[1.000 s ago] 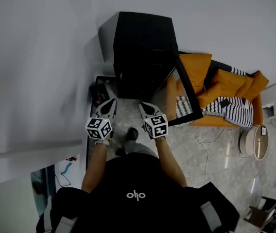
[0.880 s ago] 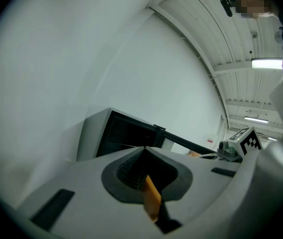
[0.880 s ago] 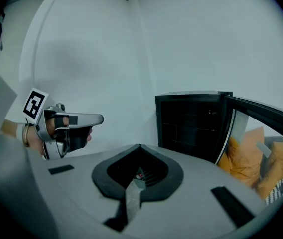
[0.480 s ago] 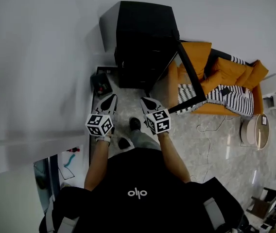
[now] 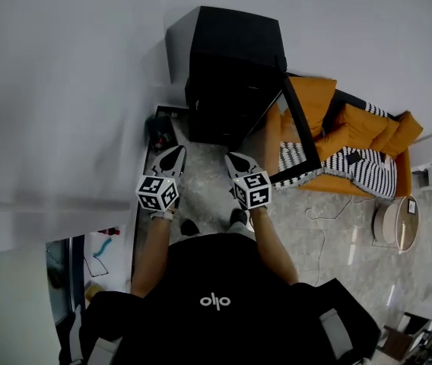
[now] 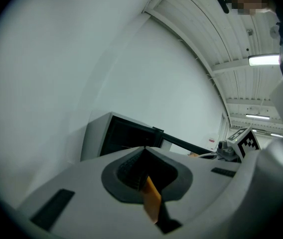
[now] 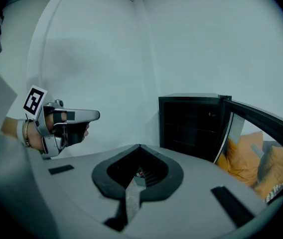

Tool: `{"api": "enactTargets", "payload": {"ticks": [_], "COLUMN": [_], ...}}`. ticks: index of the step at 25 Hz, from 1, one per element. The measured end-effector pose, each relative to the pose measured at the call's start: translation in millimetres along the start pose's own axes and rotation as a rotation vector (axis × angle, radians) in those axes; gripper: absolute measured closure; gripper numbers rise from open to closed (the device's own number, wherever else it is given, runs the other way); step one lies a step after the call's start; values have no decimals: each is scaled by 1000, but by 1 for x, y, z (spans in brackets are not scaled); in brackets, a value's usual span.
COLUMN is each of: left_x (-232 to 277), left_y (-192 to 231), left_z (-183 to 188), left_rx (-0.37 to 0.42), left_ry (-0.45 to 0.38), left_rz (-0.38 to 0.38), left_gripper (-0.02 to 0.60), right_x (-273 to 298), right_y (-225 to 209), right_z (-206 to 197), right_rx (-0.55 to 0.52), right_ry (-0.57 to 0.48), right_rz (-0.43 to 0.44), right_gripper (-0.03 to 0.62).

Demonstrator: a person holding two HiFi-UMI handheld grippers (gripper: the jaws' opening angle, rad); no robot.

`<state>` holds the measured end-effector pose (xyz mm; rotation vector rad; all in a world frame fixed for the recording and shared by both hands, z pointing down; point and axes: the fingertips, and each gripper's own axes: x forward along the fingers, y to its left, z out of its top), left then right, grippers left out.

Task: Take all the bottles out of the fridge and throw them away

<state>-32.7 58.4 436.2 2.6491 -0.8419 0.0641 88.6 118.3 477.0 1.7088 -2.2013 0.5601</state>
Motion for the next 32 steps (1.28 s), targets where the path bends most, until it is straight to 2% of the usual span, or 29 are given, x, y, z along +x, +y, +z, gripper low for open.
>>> {"api": "enactTargets", "payload": {"ticks": [12,17,32], "left_x": [67,86,107], "left_y": [-60,-86,-121], "left_z": [-1,-12,-26], "left_rx": [29,29,36], "left_ry": [9,31,52], "left_rz": [19,-3,-24], "left_gripper": [580,581,581], "right_x": [-28,-40,-58], "right_y": [-72,-98,-122], "right_z": [7,0,-10], "right_rx": [-5,8,14], "right_ry": [-28,-24,-35], "right_rz": [41,43,53], "right_gripper": [585,585,585]}}
